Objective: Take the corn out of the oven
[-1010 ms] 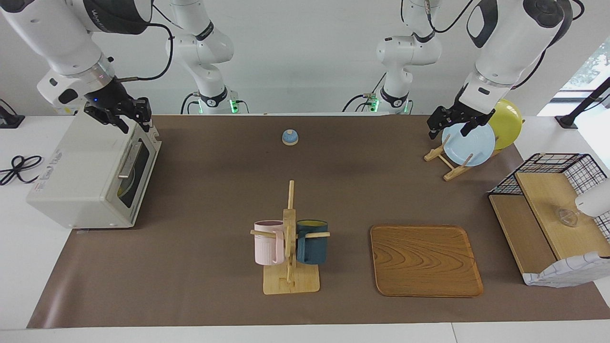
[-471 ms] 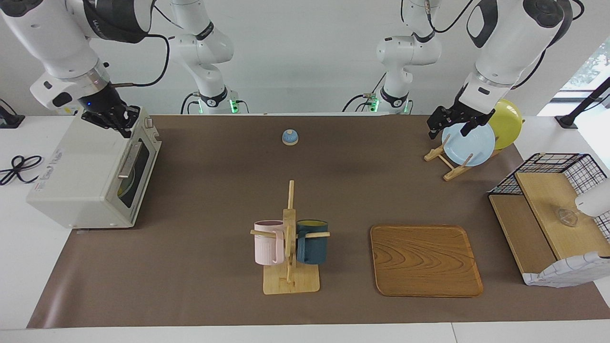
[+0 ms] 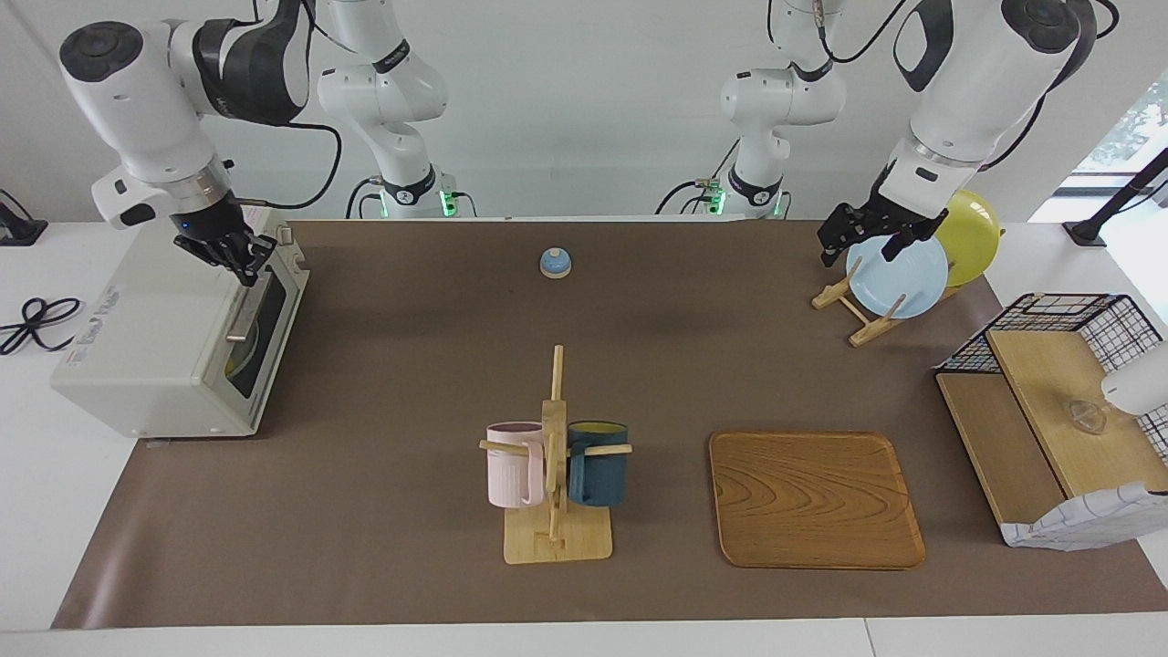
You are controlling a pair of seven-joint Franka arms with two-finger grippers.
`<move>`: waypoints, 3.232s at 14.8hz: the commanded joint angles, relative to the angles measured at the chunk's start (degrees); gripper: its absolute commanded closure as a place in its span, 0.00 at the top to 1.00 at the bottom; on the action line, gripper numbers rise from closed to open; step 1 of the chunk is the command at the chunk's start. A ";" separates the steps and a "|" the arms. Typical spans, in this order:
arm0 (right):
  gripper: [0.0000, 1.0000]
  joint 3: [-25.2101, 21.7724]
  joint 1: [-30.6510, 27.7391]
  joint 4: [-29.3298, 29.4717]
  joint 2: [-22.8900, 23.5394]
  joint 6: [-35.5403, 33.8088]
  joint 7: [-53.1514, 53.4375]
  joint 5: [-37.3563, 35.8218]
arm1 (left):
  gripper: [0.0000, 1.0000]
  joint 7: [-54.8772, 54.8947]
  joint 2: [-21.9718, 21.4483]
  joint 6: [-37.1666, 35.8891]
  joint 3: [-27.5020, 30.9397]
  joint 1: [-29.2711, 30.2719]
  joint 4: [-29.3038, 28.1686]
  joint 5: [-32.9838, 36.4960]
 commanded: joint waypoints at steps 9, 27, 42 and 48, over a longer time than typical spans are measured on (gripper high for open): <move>0.00 0.55 -5.41 -7.10 0.20 8.66 0.45 -0.68 | 1.00 0.13 -0.93 0.37 -0.27 0.52 -0.95 0.49; 0.00 0.90 -3.48 -12.29 4.42 16.22 -2.27 0.20 | 1.00 0.13 -0.93 0.37 -0.27 0.52 -0.95 0.49; 0.00 0.99 6.18 -16.41 8.47 26.32 4.14 4.24 | 1.00 0.13 -0.93 0.37 -0.27 0.52 -0.95 0.49; 0.00 0.99 5.84 -21.42 8.99 31.77 4.67 4.24 | 1.00 0.13 -0.93 0.28 -0.27 0.52 -0.95 0.49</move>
